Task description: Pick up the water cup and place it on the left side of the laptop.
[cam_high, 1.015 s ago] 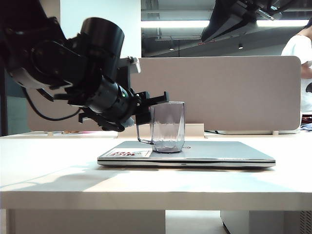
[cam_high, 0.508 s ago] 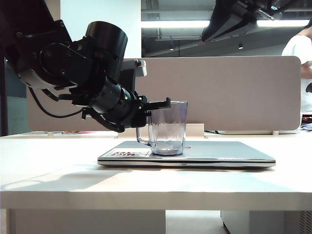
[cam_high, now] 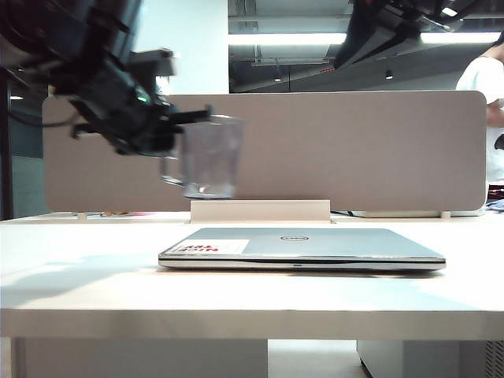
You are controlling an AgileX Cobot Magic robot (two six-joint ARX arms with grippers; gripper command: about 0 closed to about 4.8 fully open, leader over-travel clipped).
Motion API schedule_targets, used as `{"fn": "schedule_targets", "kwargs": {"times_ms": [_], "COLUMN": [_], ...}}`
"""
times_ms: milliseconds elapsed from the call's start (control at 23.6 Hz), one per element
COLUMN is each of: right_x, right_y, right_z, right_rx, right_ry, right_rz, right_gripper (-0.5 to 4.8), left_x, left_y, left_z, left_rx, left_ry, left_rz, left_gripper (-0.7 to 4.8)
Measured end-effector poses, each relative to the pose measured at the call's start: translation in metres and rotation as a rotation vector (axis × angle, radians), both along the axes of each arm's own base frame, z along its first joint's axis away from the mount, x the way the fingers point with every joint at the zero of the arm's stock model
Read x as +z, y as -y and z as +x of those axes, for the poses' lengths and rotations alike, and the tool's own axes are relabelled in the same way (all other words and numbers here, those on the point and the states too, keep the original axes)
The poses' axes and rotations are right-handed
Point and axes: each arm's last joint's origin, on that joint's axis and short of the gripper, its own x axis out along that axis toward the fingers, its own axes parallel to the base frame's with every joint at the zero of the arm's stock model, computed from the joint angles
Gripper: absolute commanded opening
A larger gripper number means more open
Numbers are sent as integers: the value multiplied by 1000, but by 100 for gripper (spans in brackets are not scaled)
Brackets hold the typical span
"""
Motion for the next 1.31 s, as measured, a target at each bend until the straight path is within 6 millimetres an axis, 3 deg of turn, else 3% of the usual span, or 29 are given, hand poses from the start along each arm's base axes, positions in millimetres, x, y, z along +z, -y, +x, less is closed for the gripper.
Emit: {"fn": "schedule_targets", "kwargs": {"times_ms": [127, 254, 508, 677, 973, 1142, 1311], "right_x": [1, 1, -1, -4, -18, -21, -27], "right_y": [10, 27, 63, 85, 97, 99, 99], "right_z": [6, 11, 4, -15, -47, -60, -61], "right_rx": [-53, -122, -252, -300, -329, -332, -340], "right_ry": [9, 5, 14, 31, 56, 80, 33], "right_rz": [1, 2, 14, 33, 43, 58, 71], "right_gripper": [-5, -5, -5, -5, -5, -5, -6], "left_x": [5, -2, -23, -21, -36, -36, -60], "left_y": [-27, -47, -58, -60, -86, -90, -88], "left_z": [1, -2, -10, -7, 4, 5, 10], "left_rx": [64, 57, 73, 77, 161, 150, 141], "left_ry": [-26, -51, -90, -47, -98, -98, -179], "left_rz": [21, 38, 61, 45, 14, -4, -9], "left_gripper": [-6, -6, -6, -6, -6, -6, -6]}}
